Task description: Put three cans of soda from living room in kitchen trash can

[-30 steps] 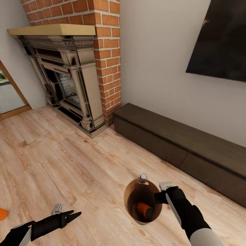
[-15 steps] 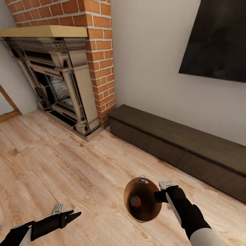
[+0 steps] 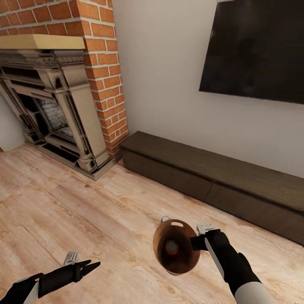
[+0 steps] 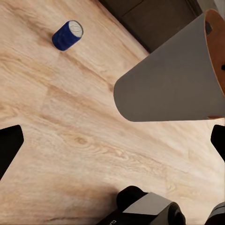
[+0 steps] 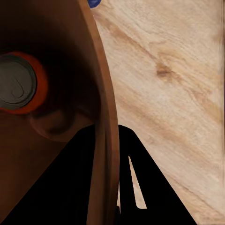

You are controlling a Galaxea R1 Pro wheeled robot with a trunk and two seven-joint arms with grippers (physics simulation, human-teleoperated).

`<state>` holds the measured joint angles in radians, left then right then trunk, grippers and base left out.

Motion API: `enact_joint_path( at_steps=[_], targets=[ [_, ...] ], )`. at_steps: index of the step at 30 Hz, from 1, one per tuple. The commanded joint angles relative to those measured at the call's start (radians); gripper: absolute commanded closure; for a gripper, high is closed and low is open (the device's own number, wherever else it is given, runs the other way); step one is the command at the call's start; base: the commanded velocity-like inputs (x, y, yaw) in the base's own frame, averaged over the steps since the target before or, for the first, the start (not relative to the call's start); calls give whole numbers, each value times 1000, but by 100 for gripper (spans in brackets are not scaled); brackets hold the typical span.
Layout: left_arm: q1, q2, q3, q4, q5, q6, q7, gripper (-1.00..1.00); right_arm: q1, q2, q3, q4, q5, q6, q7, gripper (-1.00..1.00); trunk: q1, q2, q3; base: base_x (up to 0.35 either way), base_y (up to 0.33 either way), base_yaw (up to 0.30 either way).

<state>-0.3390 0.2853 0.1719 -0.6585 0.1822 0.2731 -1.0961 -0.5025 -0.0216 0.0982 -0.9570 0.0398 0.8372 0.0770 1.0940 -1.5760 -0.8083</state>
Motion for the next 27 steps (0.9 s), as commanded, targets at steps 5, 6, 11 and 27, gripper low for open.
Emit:
enact_joint_path(
  at_steps=[5,6,11,27],
  targets=[
    [0,0,0,0,0,0,2,-100,0,0,0,0,-15,0,6,100,0,0,5,0,0,-232],
    [0,0,0,0,0,0,2,-100,0,0,0,0,-15,0,6,100,0,0,6,0,0,-232],
    [0,0,0,0,0,0,2,-100,0,0,0,0,-15,0,6,100,0,0,10,0,0,-232],
    [0,0,0,0,0,0,3,-100,-1,0,0,0,-15,0,6,100,0,0,25,0,0,-232]
  ],
)
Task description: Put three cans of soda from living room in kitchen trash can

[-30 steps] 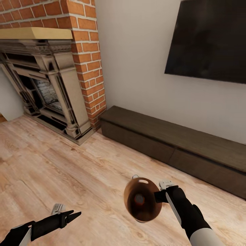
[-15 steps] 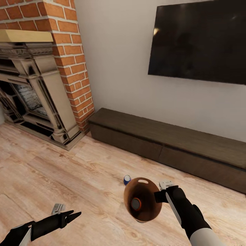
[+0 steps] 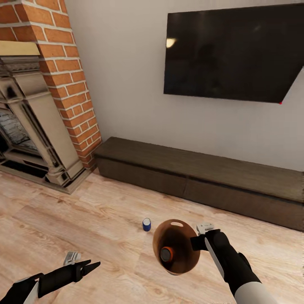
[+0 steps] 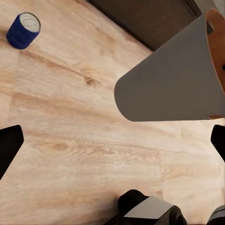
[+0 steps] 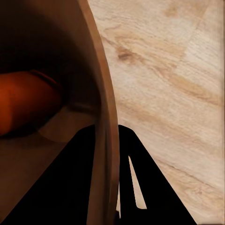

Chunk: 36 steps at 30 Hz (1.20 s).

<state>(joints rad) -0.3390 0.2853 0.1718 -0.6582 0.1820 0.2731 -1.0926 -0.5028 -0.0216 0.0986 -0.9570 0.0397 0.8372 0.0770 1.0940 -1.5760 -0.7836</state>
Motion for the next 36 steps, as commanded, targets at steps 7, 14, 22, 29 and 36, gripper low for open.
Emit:
enact_joint_path(
  at_steps=[7,14,22,29,36],
  targets=[
    [0,0,0,0,-1,0,2,-100,0,0,0,0,-15,0,6,100,0,0,7,0,0,-232],
    [0,0,1,0,-1,0,2,-100,0,0,0,0,-15,0,6,100,0,0,13,0,0,-232],
    [0,0,1,0,-1,0,4,-100,0,0,0,0,-15,5,6,100,0,0,20,0,0,-232],
    [0,0,2,0,-1,-3,5,-100,0,0,-1,-56,-15,131,6,100,0,0,27,0,0,-232],
    [0,0,4,1,-1,-27,52,-100,0,0,-3,-82,-15,155,6,100,0,0,33,0,0,-232]
  ],
)
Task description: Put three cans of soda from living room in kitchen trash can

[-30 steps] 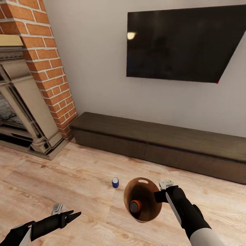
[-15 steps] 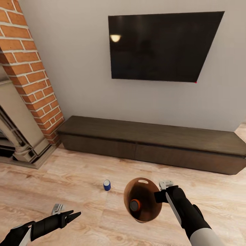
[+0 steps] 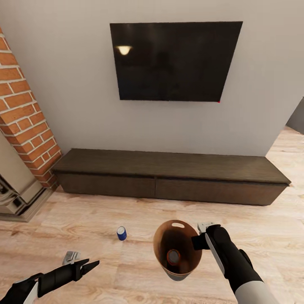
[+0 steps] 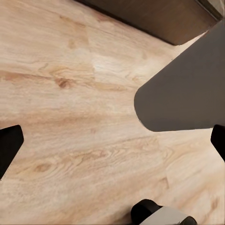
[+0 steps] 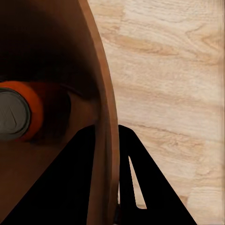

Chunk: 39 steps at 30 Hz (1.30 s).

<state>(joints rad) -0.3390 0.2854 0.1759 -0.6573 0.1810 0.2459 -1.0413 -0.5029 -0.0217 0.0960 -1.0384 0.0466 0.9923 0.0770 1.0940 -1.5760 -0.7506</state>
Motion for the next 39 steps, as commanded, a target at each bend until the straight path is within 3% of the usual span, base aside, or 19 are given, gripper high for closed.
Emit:
enact_joint_path(
  at_steps=[1,13,31,34,36,39],
  targets=[
    [0,0,0,0,0,-2,16,-100,0,0,0,-2,-23,2,6,100,0,0,1,0,0,-232],
    [0,0,2,1,0,-5,34,-100,0,0,1,-3,-22,3,6,100,0,0,11,41,0,-200],
    [0,10,4,1,0,-6,37,-100,0,0,2,-3,-24,3,6,100,0,0,12,319,53,-14],
    [0,10,4,1,0,-6,72,-100,1,0,2,-3,-24,3,6,100,0,0,12,177,38,0],
    [0,9,4,0,0,-6,147,-100,1,0,2,-3,-24,3,6,100,0,0,12,66,14,0],
    [0,8,4,0,1,-7,198,-100,1,0,2,-3,-24,3,6,100,0,0,12,34,7,0]
  ],
)
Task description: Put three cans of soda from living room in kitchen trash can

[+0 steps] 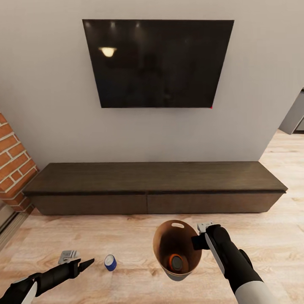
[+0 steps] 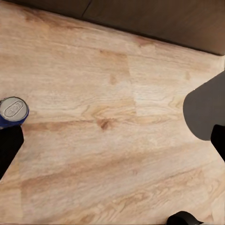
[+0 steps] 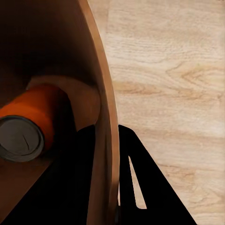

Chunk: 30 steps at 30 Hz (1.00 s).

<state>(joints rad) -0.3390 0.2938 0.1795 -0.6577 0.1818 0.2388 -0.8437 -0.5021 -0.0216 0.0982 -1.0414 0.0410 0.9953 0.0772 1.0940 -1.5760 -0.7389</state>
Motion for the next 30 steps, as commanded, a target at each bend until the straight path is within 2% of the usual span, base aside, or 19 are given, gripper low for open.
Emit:
enact_joint_path(
  at_steps=[1,6,8,10,12,14,15,16,17,18,21,26,30],
  targets=[
    [0,0,0,0,0,-8,30,-100,0,0,0,0,-18,0,6,100,0,0,0,14,3,0],
    [0,-1,0,1,1,-65,55,-100,0,0,0,0,-18,0,6,100,0,0,0,16,1,0],
    [0,-3,0,28,2,-88,65,-100,0,0,0,0,-18,0,6,100,0,0,0,18,0,0],
    [0,-6,0,63,4,-133,115,-100,0,0,1,0,-18,0,6,100,0,0,0,7,0,0],
    [0,-19,-2,76,5,-173,202,-100,0,0,1,0,-18,0,6,100,0,0,0,4,0,0],
    [0,-61,-6,84,5,-201,356,-100,0,0,1,0,-18,0,6,100,0,0,0,2,0,0],
    [0,-72,-7,86,4,-205,394,-100,0,0,1,0,-18,0,6,100,0,0,0,1,0,0],
    [0,-93,-9,87,4,-211,467,-100,-1,0,1,0,-18,0,6,100,0,0,0,0,0,0],
    [0,-103,-10,88,4,-214,496,-100,-1,0,1,0,-18,0,6,100,0,0,0,0,0,0],
    [0,-124,-11,89,3,-218,541,-100,-1,0,1,0,-18,0,6,100,0,0,0,0,0,0],
    [0,-158,-14,90,1,-223,598,-100,0,0,1,0,-18,0,6,100,0,0,0,0,0,0],
    [0,-193,-15,86,1,-225,620,-100,0,0,1,0,-18,0,6,100,0,0,0,0,0,0],
    [0,-202,-14,82,1,-239,624,-100,-1,0,1,0,-18,0,6,100,0,0,0,0,0,0]
  ],
)
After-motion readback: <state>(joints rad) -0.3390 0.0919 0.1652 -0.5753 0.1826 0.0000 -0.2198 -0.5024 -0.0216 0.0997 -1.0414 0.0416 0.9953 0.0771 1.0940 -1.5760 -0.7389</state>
